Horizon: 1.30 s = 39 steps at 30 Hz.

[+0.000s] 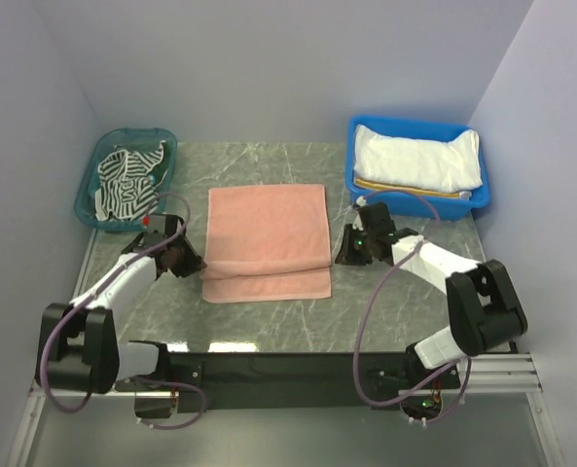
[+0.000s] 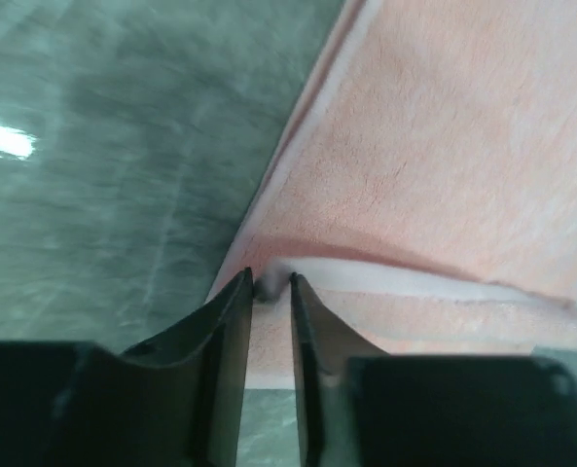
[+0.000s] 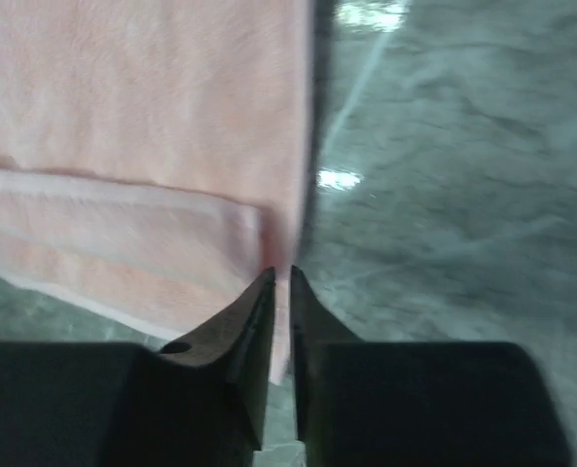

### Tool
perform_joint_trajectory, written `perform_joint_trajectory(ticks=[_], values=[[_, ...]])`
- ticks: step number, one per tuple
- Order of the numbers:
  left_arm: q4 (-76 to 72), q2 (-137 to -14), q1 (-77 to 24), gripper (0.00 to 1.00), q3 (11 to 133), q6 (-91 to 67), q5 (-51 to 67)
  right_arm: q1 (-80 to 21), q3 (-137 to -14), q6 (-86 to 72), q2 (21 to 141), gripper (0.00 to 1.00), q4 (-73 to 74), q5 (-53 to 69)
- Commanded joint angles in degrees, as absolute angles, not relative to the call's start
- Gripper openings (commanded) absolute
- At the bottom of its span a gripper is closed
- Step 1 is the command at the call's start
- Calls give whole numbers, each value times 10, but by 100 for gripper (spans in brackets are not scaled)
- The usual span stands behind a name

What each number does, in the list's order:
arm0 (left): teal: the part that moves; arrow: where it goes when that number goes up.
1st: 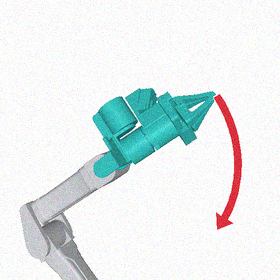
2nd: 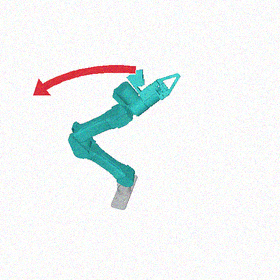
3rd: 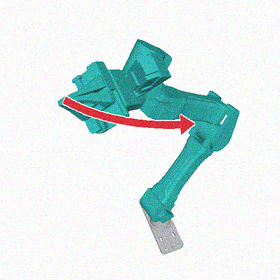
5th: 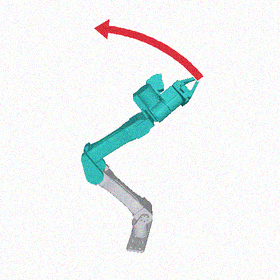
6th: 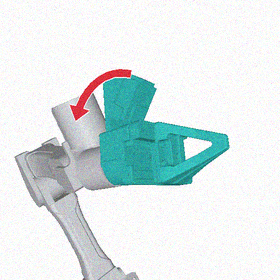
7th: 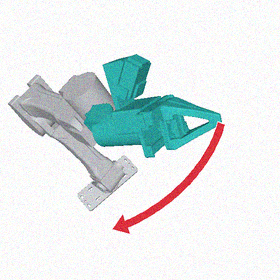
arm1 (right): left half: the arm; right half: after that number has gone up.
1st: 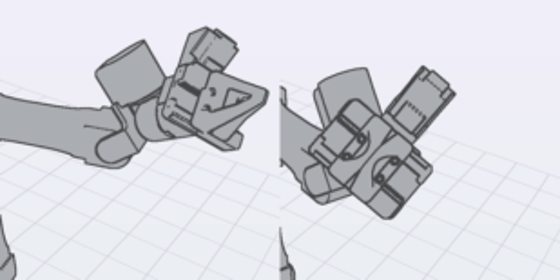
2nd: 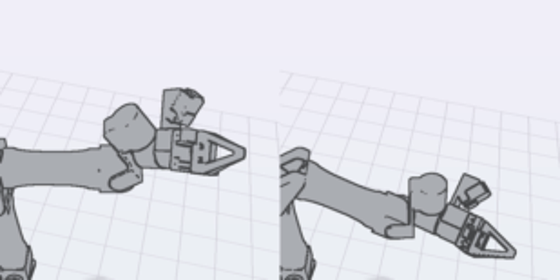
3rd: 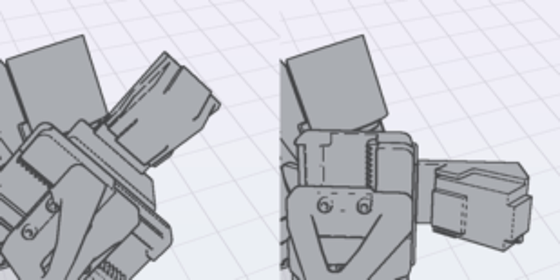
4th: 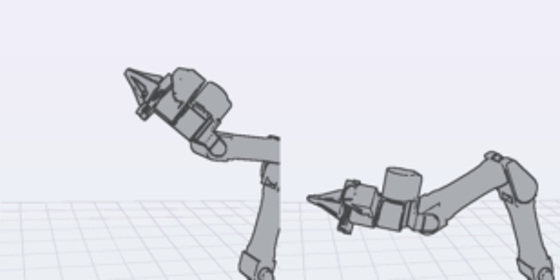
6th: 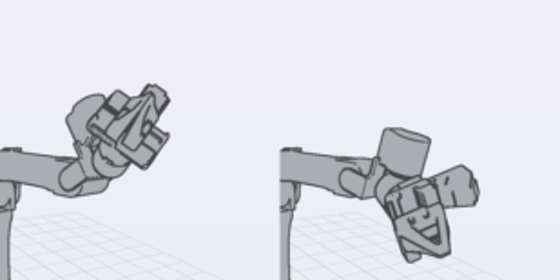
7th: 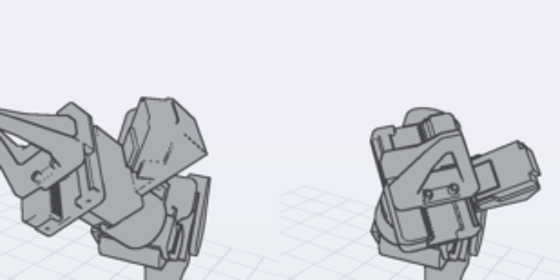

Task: Fold and stack the towels
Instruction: Fold the towel

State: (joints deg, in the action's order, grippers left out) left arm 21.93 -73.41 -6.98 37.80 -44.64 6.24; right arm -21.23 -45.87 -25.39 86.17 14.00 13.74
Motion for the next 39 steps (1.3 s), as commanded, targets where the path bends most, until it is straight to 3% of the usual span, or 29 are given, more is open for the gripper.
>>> perform_joint_trajectory(ticks=[1, 4, 7, 10, 15, 20, 21, 23, 25, 32, 39], values=[[247, -677, -63, 29, 380, -444, -7, -196, -429, -242, 803, 29, 167, 108], [254, -614, -63, 42, 346, -471, -5, -215, -391, -251, 757, 41, 161, 136], [248, -534, -64, 67, 300, -501, 10, -248, -346, -269, 711, 42, 148, 146], [247, -474, -65, 83, 272, -512, 18, -269, -321, -276, 668, 42, 127, 136], [262, -493, -73, 87, 328, -492, 24, -297, -395, -239, 662, 47, 132, 73], [286, -604, -83, 88, 425, -418, 29, -367, -525, -151, 762, 65, 134, 78], [303, -618, -84, 89, 459, -391, 16, -381, -543, -122, 780, 74, 135, 73], [314, -638, -84, 91, 494, -365, 2, -403, -590, -83, 835, 79, 133, 84], [320, -636, -83, 99, 509, -332, -55, -409, -619, -68, 872, 80, 136, 118], [244, -542, -83, 99, 453, -288, -147, -440, -692, 10, 997, 81, 130, 153], [229, -488, -78, 99, 429, -284, -191, -470, -698, 39, 1048, 80, 116, 145]])
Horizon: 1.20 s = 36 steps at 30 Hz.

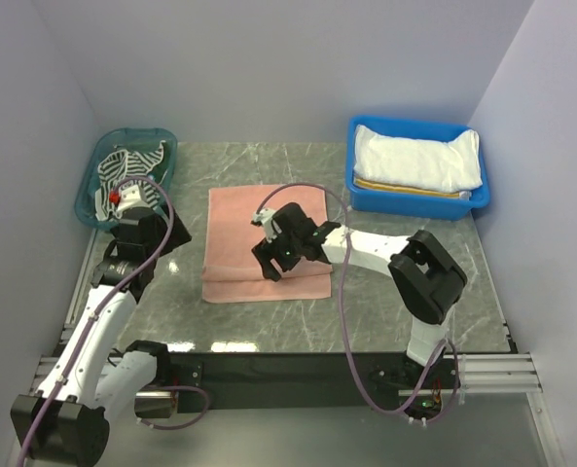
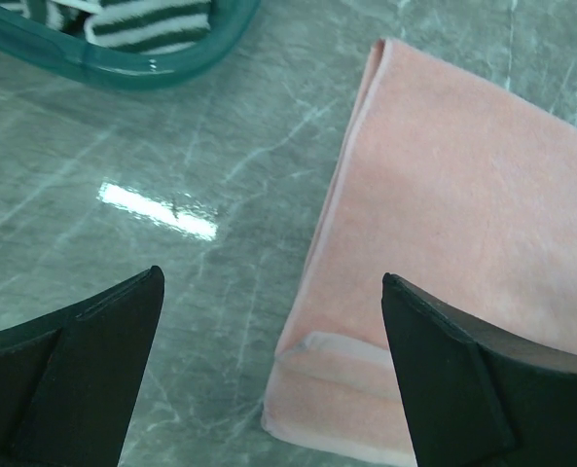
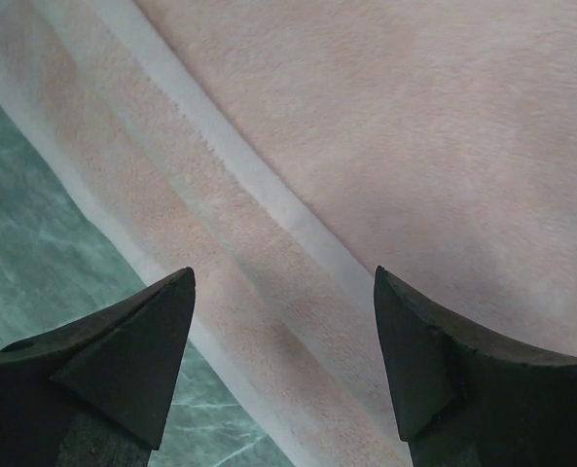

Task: Fold and stack the towels
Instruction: Fold the towel

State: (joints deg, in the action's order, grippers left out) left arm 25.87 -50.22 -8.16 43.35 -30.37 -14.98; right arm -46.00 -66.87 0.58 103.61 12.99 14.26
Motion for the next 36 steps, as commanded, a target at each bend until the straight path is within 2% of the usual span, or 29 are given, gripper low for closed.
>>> perform_joint_trajectory(ticks=[1, 11, 27, 30, 32, 36], values=[[229, -488, -77, 99, 425, -280, -191, -475, -700, 40, 1054, 81, 118, 144], [233, -484, -77, 99, 423, -272, -188, -512, -685, 52, 1064, 80, 131, 147], [234, -487, -77, 99, 419, -271, -180, -601, -596, 31, 974, 71, 172, 126], [233, -494, -77, 99, 418, -270, -164, -602, -584, 17, 938, 70, 167, 99], [230, -502, -77, 99, 417, -272, -152, -595, -592, 7, 911, 70, 177, 35], [245, -533, -79, 95, 428, -300, -77, -551, -640, -18, 899, 68, 205, -30]])
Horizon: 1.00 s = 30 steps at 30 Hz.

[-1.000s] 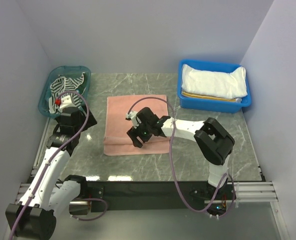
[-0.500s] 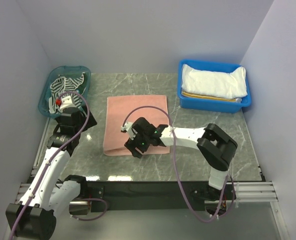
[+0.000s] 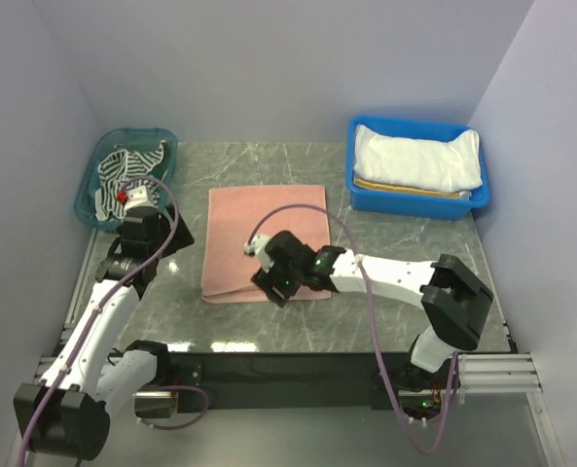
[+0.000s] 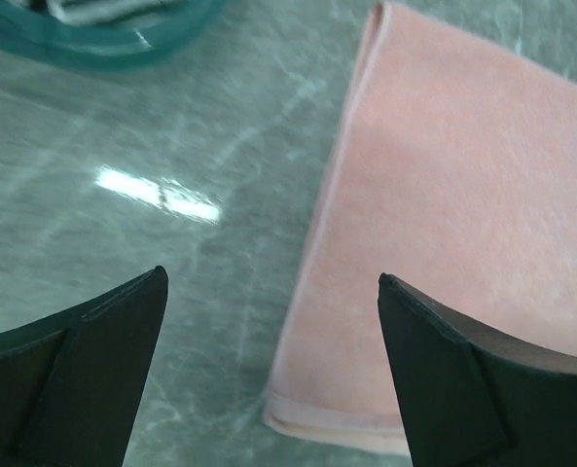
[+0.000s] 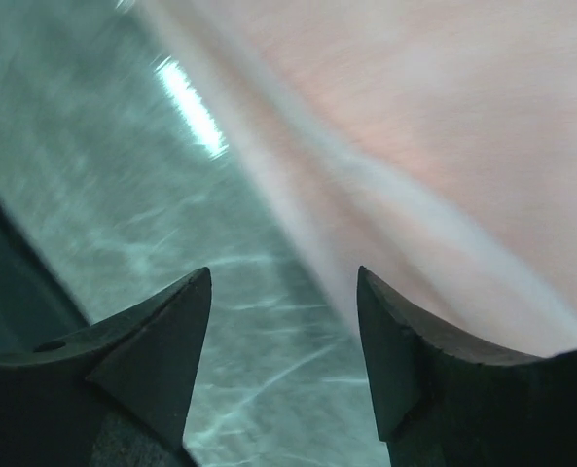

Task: Fold and stack the towels
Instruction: Fold the towel

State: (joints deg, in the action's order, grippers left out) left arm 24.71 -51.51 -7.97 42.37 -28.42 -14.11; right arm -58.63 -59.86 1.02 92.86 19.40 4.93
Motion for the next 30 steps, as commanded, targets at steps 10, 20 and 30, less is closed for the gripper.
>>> perform_joint_trajectory(ticks=[10, 20, 30], values=[[208, -672, -211, 78, 403, -444, -27, -472, -774, -126, 1022, 49, 236, -135], [165, -774, -319, 66, 350, -512, -91, -477, -787, -149, 1085, 47, 237, -108], [155, -754, -341, 65, 296, -547, -113, -502, -715, -142, 1062, 47, 268, -90]])
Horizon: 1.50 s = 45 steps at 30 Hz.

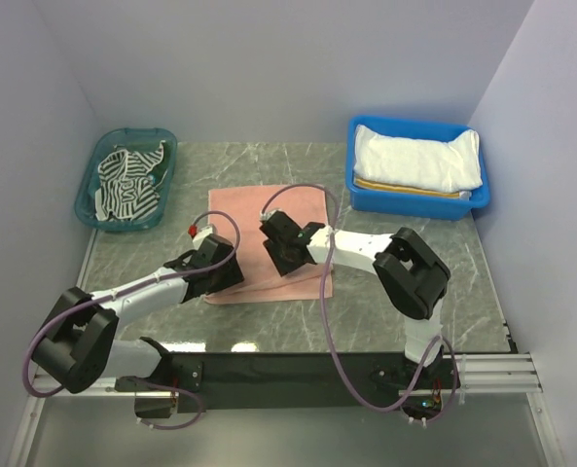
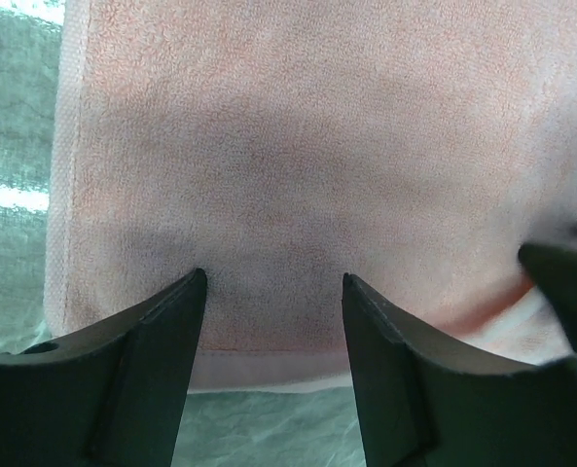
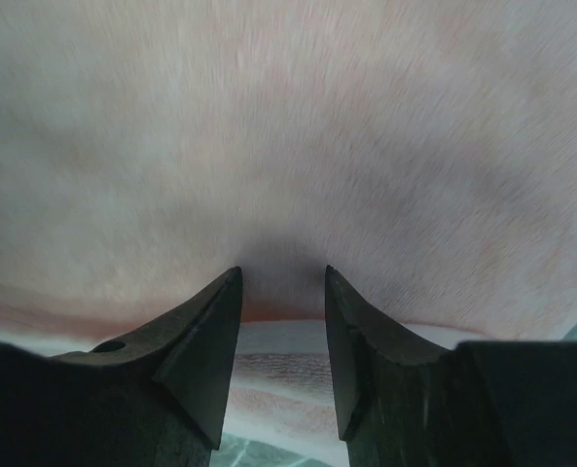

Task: Fold and stack the towels
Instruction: Fold the towel

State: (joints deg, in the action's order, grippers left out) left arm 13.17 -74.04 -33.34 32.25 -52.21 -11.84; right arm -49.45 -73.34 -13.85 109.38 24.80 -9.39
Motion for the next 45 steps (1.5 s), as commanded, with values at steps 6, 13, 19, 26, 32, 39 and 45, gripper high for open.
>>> perform_joint_trajectory(ticks=[6, 13, 19, 26, 32, 39, 45], values=[[161, -752, -342, 65, 295, -555, -123, -510, -661, -155, 1013, 47, 296, -91], [163, -744, -341, 65, 290, -562, -129, -515, -573, -191, 925, 46, 299, -82], [159, -744, -342, 65, 285, -566, -129, -517, -459, -228, 869, 46, 245, -36], [173, -716, -342, 67, 280, -572, -135, -515, -399, -250, 761, 46, 229, 2], [227, -635, -342, 71, 301, -591, -159, -508, -426, -274, 687, 46, 219, -54], [317, -515, -342, 74, 291, -639, -228, -461, -389, -344, 651, 50, 143, -94], [276, -532, -342, 61, 249, -657, -234, -445, -386, -344, 707, 49, 68, -45]])
